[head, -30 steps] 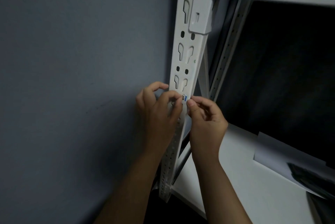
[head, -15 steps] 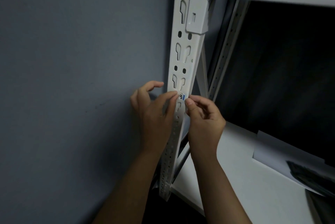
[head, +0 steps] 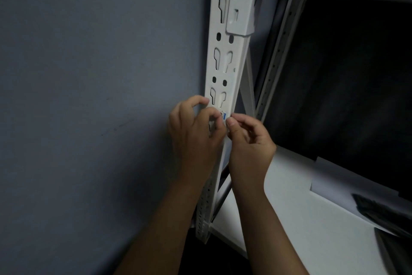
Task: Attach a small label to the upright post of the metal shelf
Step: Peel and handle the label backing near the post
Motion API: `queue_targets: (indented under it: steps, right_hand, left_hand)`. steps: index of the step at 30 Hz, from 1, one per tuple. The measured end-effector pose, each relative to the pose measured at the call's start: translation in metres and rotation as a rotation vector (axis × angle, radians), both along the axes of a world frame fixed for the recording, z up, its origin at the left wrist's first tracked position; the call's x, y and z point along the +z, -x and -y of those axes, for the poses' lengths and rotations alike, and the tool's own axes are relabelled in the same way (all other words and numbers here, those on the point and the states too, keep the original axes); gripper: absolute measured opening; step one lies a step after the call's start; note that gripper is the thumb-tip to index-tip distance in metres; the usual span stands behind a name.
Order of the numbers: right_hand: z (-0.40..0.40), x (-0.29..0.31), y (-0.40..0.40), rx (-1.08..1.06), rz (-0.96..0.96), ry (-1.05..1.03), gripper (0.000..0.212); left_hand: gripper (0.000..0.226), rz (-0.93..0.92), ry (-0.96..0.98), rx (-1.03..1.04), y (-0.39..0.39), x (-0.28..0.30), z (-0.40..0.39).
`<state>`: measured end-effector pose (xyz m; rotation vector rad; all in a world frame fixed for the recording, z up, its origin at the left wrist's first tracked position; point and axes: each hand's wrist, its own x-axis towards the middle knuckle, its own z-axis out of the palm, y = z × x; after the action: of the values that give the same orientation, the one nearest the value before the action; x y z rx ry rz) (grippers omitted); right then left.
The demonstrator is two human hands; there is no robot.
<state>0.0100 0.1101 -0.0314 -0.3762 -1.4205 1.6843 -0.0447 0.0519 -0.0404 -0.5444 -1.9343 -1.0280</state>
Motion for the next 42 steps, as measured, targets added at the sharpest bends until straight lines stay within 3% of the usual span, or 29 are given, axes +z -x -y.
queue_targets:
  steps: [3,8,14,19,23,31,42]
  right_hand:
    - [0.0,0.0,0.001,-0.002,-0.004,0.02,0.015]
    - [-0.002,0.0,0.0,-0.005,0.015,-0.027,0.012]
    - [-0.007,0.003,-0.003,0.017,0.059,-0.069,0.011]
    - [-0.002,0.009,-0.013,0.035,0.086,-0.085,0.012]
    - [0.009,0.018,-0.022,0.092,0.039,-0.086,0.015]
    - [0.025,0.032,-0.032,0.312,-0.031,0.042,0.018]
    - [0.028,0.037,-0.033,0.292,-0.101,0.036,0.02]
  left_hand:
    - [0.009,0.025,-0.106,-0.051,-0.001,-0.002,0.002]
    - [0.006,0.216,-0.316,-0.172,-0.001,0.005,0.009]
    - [0.018,0.291,-0.316,-0.345,-0.01,0.018,0.018]
    - [0.01,0.572,-0.368,-0.484,-0.018,0.027,0.028]
    - [0.014,0.686,-0.392,-0.606,-0.022,0.027,0.038]
    - [0.018,0.677,-0.428,-0.781,-0.034,0.04,0.057]
    - [0.016,0.696,-0.492,-0.74,-0.04,0.047,0.062]
